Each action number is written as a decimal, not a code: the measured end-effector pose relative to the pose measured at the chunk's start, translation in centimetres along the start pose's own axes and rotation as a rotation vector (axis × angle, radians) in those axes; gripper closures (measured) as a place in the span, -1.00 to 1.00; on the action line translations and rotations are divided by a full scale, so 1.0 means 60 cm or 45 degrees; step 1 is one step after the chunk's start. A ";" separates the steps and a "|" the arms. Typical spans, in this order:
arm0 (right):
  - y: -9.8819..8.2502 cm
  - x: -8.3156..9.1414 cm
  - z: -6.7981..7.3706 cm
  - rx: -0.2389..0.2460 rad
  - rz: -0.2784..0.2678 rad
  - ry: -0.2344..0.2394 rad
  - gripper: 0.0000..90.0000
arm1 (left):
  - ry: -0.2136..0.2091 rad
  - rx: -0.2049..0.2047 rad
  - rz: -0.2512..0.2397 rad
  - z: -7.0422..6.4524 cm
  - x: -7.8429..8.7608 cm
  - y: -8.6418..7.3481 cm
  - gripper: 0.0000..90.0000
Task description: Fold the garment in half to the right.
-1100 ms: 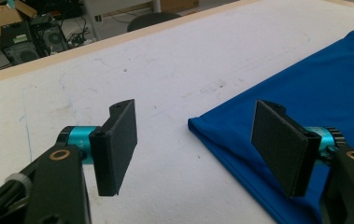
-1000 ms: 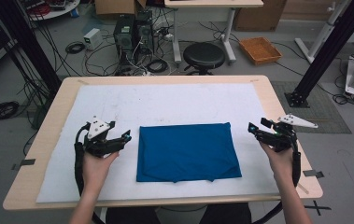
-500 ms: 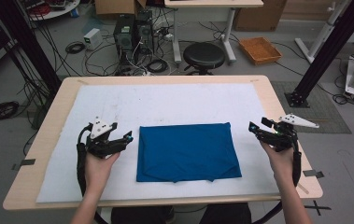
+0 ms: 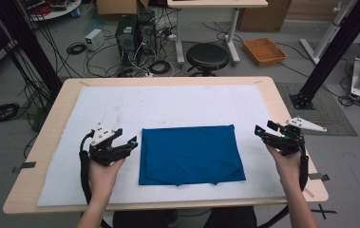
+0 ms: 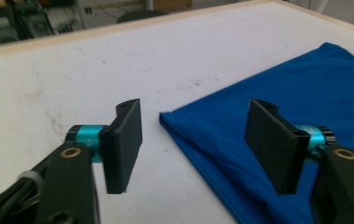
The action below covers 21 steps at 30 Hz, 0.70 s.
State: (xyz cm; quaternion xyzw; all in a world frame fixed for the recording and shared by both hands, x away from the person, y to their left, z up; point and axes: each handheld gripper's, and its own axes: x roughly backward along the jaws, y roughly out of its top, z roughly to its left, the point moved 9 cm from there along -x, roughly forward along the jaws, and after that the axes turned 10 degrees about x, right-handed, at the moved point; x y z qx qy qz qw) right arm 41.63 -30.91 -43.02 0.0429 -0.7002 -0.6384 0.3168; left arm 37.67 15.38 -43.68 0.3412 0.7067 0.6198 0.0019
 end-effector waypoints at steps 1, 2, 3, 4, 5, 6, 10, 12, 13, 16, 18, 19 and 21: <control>0.000 0.000 0.001 0.003 0.000 0.003 -0.20 | -0.013 0.008 0.015 -0.001 0.001 -0.004 -0.11; 0.000 0.000 0.003 0.004 0.004 0.002 -0.20 | -0.028 0.011 0.024 -0.004 0.004 -0.007 -0.06; 0.001 0.000 0.004 0.007 0.004 0.002 -0.20 | -0.035 0.006 0.025 -0.006 0.006 -0.011 -0.02; 0.001 -0.001 0.004 0.011 0.002 0.003 -0.20 | -0.036 0.006 0.028 -0.008 0.009 -0.015 -0.02; 0.001 0.000 0.005 0.013 0.003 0.002 -0.20 | -0.039 0.006 0.032 -0.010 0.012 -0.019 -0.02; 0.001 0.000 0.006 0.005 0.006 0.004 -0.20 | -0.040 0.006 0.036 -0.012 0.015 -0.022 -0.02; 0.000 -0.002 0.006 0.008 0.007 0.004 -0.20 | -0.042 0.023 0.067 -0.019 0.028 -0.042 0.00; -0.001 -0.003 0.007 0.007 0.009 0.007 -0.20 | -0.040 0.046 0.088 -0.023 0.032 -0.054 0.02; -0.001 -0.003 0.007 0.012 0.011 0.007 -0.20 | -0.032 0.062 0.106 -0.025 0.033 -0.061 0.03; 0.000 -0.005 0.010 0.014 0.012 0.010 -0.20 | -0.023 0.082 0.158 -0.028 0.033 -0.081 0.08; -0.001 -0.005 0.012 0.016 0.015 0.012 -0.20 | -0.029 0.124 0.176 -0.031 0.033 -0.092 0.08; -0.001 -0.005 0.012 0.018 0.016 0.010 -0.20 | -0.032 0.137 0.188 -0.031 0.034 -0.098 0.08; -0.001 -0.005 0.012 0.025 0.013 0.011 -0.20 | -0.039 0.171 0.206 -0.033 0.034 -0.109 0.08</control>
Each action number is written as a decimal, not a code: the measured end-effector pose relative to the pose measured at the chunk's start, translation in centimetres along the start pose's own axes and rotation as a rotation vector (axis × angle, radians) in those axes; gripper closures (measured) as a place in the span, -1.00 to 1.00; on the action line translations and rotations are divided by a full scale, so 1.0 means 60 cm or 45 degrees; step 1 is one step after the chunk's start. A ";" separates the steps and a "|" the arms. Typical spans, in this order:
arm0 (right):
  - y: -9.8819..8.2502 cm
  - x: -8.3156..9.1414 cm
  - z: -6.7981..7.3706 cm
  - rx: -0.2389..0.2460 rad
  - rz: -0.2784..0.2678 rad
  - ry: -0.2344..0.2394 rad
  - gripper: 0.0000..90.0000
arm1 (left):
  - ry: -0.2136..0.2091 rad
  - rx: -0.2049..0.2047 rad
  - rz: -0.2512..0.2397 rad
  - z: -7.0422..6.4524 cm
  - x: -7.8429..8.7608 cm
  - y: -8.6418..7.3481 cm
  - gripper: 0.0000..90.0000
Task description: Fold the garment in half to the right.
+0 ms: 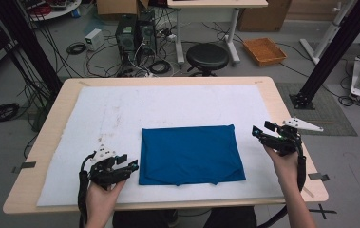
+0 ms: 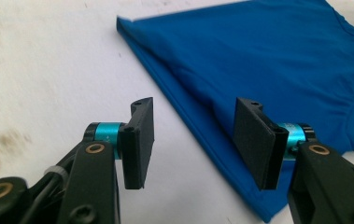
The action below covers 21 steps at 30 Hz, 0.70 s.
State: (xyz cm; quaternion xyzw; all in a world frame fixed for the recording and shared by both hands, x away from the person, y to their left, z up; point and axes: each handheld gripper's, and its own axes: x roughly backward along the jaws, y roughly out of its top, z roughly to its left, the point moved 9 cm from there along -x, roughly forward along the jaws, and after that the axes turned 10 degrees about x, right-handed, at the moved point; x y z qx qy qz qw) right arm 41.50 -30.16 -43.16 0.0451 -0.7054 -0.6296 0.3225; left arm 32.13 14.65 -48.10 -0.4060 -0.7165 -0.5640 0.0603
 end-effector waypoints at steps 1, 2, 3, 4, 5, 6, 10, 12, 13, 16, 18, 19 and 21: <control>0.000 0.000 0.000 0.001 -0.001 0.000 -0.20 | -0.014 0.021 0.007 -0.001 -0.001 -0.005 0.08; 0.000 0.000 0.000 -0.004 0.000 0.000 -0.20 | -0.024 0.040 0.018 -0.001 -0.001 -0.011 0.08; 0.000 0.000 0.000 -0.001 0.000 0.001 -0.20 | -0.035 0.065 0.022 -0.002 -0.001 -0.016 0.08; 0.000 -0.001 0.001 0.000 0.000 0.004 -0.20 | -0.045 0.073 0.035 -0.002 -0.001 -0.021 0.08; -0.001 -0.001 0.001 -0.002 0.002 0.004 -0.20 | -0.053 0.088 0.047 -0.003 -0.003 -0.025 0.08; -0.001 -0.002 0.001 -0.002 0.003 0.005 -0.20 | -0.061 0.101 0.056 -0.004 -0.003 -0.028 0.08; -0.002 -0.005 0.005 0.011 0.012 0.010 -0.20 | -0.089 0.152 0.080 -0.009 -0.009 -0.035 0.08; -0.002 -0.006 0.008 0.018 0.013 0.013 -0.20 | -0.098 0.170 0.093 -0.012 -0.014 -0.038 0.08; -0.001 -0.007 0.009 0.020 0.012 0.012 -0.20 | -0.102 0.176 0.099 -0.013 -0.017 -0.039 0.08; -0.001 -0.007 0.011 0.025 0.015 0.016 -0.20 | -0.112 0.197 0.109 -0.018 -0.024 -0.044 0.08; -0.001 -0.008 0.012 0.026 0.016 0.015 -0.20 | -0.119 0.211 0.106 -0.020 -0.026 -0.043 0.08; -0.001 -0.008 0.013 0.025 0.018 0.017 -0.20 | -0.122 0.227 0.103 -0.022 -0.027 -0.043 0.08; -0.001 -0.009 0.014 0.030 0.017 0.016 -0.20 | -0.126 0.238 0.090 -0.024 -0.029 -0.043 0.08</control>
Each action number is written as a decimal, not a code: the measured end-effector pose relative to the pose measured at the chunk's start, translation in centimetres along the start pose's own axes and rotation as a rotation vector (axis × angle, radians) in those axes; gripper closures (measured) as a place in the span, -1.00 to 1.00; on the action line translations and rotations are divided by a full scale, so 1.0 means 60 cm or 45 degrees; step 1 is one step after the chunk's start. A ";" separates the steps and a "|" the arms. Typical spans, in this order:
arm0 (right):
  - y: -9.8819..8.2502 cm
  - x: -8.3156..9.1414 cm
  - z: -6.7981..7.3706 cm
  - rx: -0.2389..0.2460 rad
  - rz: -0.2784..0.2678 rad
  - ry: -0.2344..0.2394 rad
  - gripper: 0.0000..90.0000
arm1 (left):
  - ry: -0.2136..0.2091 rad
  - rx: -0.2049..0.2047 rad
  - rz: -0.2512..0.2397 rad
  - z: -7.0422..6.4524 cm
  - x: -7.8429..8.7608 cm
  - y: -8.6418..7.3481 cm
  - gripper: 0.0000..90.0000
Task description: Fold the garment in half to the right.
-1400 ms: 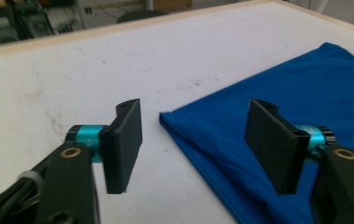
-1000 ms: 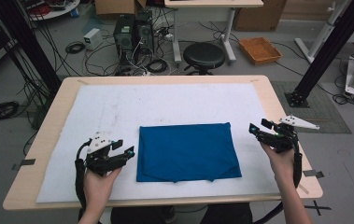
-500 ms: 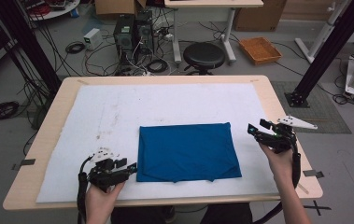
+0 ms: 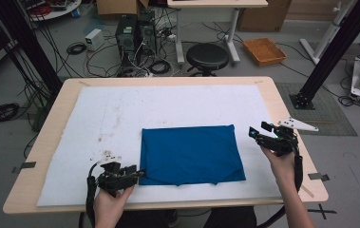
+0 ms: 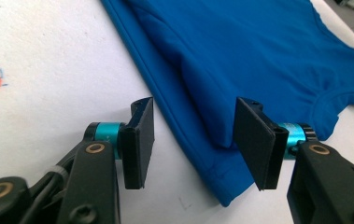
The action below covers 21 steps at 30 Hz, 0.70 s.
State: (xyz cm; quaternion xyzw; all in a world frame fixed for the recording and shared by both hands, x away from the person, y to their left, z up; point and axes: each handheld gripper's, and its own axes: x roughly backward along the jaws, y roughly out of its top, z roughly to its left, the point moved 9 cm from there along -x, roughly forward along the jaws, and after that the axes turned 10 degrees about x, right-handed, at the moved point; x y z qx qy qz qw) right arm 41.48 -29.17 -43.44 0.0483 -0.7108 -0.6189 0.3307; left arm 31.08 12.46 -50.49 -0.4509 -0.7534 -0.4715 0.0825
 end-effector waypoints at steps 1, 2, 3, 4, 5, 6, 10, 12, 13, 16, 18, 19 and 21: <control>0.000 0.000 0.001 -0.001 0.001 0.003 -0.20 | -0.003 0.008 -0.004 -0.002 -0.001 0.000 0.08; 0.001 -0.001 0.003 0.004 0.001 0.004 -0.20 | -0.002 0.013 -0.006 -0.003 -0.003 -0.001 0.08; 0.001 -0.002 0.005 0.005 0.002 0.006 -0.20 | 0.006 0.010 -0.008 -0.005 -0.004 -0.001 0.08; 0.002 -0.003 0.007 0.009 0.000 0.008 -0.20 | 0.013 0.008 -0.013 -0.006 -0.006 -0.001 0.08; 0.003 -0.004 0.010 0.011 0.002 0.013 -0.20 | 0.019 0.006 -0.014 -0.008 -0.007 -0.001 0.09; 0.004 -0.005 0.013 0.015 0.001 0.017 -0.19 | 0.019 0.006 -0.014 -0.008 -0.007 -0.001 0.14; 0.011 -0.012 0.031 0.033 -0.003 0.038 -0.19 | 0.097 -0.077 -0.031 -0.013 -0.015 -0.003 0.30; 0.015 -0.019 0.042 0.048 -0.004 0.056 -0.19 | 0.129 -0.098 -0.044 -0.013 -0.015 -0.004 0.38; 0.018 -0.023 0.049 0.051 -0.001 0.065 -0.19 | 0.143 -0.108 -0.046 -0.012 -0.015 -0.004 0.42; 0.026 -0.041 0.073 0.076 0.006 0.097 -0.19 | 0.181 -0.124 -0.056 -0.014 -0.016 -0.005 0.47; 0.032 -0.054 0.092 0.091 0.018 0.119 -0.19 | 0.206 -0.150 -0.059 -0.015 -0.017 -0.006 0.50; 0.036 -0.062 0.102 0.110 0.019 0.129 -0.19 | 0.211 -0.149 -0.069 -0.016 -0.017 -0.007 0.51; 0.044 -0.076 0.124 0.115 0.021 0.153 -0.17 | 0.220 -0.153 -0.071 -0.017 -0.018 -0.007 0.54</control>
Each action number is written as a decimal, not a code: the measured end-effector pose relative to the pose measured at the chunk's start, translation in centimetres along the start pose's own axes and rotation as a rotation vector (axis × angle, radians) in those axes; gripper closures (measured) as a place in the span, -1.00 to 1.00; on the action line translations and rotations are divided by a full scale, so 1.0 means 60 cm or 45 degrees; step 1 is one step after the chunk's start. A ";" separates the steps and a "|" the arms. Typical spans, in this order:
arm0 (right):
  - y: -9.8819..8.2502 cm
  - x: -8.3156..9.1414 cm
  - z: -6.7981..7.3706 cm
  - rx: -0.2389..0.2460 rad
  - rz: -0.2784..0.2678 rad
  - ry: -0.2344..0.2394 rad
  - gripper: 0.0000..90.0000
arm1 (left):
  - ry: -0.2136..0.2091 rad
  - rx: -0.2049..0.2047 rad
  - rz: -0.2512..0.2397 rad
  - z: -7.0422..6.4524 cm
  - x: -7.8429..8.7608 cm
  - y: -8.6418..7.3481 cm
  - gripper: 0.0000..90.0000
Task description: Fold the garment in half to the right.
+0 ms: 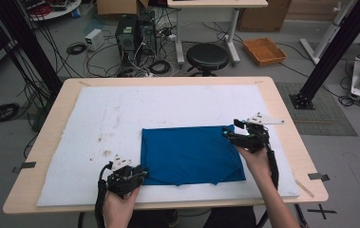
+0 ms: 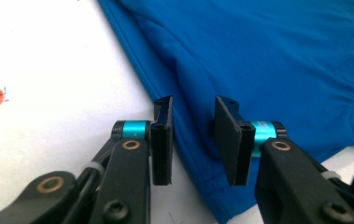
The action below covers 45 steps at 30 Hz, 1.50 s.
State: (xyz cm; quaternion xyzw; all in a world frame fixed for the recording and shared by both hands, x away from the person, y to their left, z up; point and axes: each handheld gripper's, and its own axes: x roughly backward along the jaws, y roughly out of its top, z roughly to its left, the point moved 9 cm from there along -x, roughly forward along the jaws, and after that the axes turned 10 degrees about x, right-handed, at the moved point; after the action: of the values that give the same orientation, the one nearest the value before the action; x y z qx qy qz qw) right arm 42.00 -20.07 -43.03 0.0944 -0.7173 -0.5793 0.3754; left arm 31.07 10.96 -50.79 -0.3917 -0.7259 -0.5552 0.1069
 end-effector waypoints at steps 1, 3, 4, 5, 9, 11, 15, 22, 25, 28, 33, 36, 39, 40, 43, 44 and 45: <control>0.006 -0.009 0.009 0.003 -0.006 0.010 -0.17 | -0.005 -0.002 0.003 -0.001 0.000 -0.001 0.60; 0.015 -0.029 0.027 0.020 0.006 0.033 -0.16 | -0.008 -0.006 0.003 -0.003 -0.001 -0.001 0.67; 0.019 -0.038 0.037 0.034 0.017 0.045 -0.16 | -0.016 -0.004 0.008 -0.005 -0.002 -0.001 0.72; 0.024 -0.048 0.046 0.049 0.023 0.055 -0.15 | -0.025 -0.006 0.010 -0.006 -0.003 -0.001 0.77; 0.043 -0.089 0.083 0.077 0.049 0.116 -0.05 | -0.021 -0.013 0.009 -0.009 -0.006 0.000 0.84; 0.053 -0.113 0.099 0.092 0.068 0.140 0.03 | -0.023 -0.011 0.011 -0.009 -0.005 -0.001 0.86; 0.073 -0.165 0.137 0.072 0.107 0.219 0.13 | -0.022 -0.011 0.007 -0.008 -0.005 0.000 0.87; 0.089 -0.253 0.201 0.095 0.192 0.297 0.25 | -0.024 -0.021 0.005 -0.007 -0.006 0.000 0.88; 0.089 -0.289 0.225 0.091 0.232 0.323 0.29 | -0.027 -0.011 0.008 -0.007 -0.006 0.000 0.88; 0.084 -0.323 0.248 0.106 0.295 0.340 0.36 | -0.027 -0.015 0.009 -0.006 -0.005 0.000 0.88; 0.079 -0.365 0.288 0.160 0.366 0.337 0.47 | -0.034 -0.012 0.010 -0.006 -0.006 0.000 0.88; 0.076 -0.383 0.303 0.208 0.411 0.308 0.54 | -0.037 -0.011 0.011 -0.006 -0.006 0.000 0.88; 0.070 -0.396 0.307 0.253 0.453 0.273 0.72 | -0.038 -0.013 0.011 -0.006 -0.006 0.000 0.88; 0.068 -0.399 0.308 0.258 0.455 0.275 0.80 | -0.037 -0.014 0.011 -0.006 -0.006 0.000 0.88; 0.067 -0.400 0.308 0.291 0.450 0.273 0.99 | -0.037 -0.016 0.011 -0.006 -0.006 0.000 0.88; 0.069 -0.399 0.308 0.301 0.445 0.271 1.00 | -0.040 -0.014 0.012 -0.006 -0.006 0.000 0.88; 0.071 -0.397 0.307 0.302 0.438 0.266 1.00 | -0.043 -0.010 0.010 -0.006 -0.005 0.000 0.88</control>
State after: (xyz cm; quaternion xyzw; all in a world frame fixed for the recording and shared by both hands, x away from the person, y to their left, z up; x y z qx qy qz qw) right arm 48.04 8.86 -50.25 0.0738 -0.7431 -0.4054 0.5272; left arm 31.19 10.46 -50.84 -0.4042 -0.7240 -0.5508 0.0950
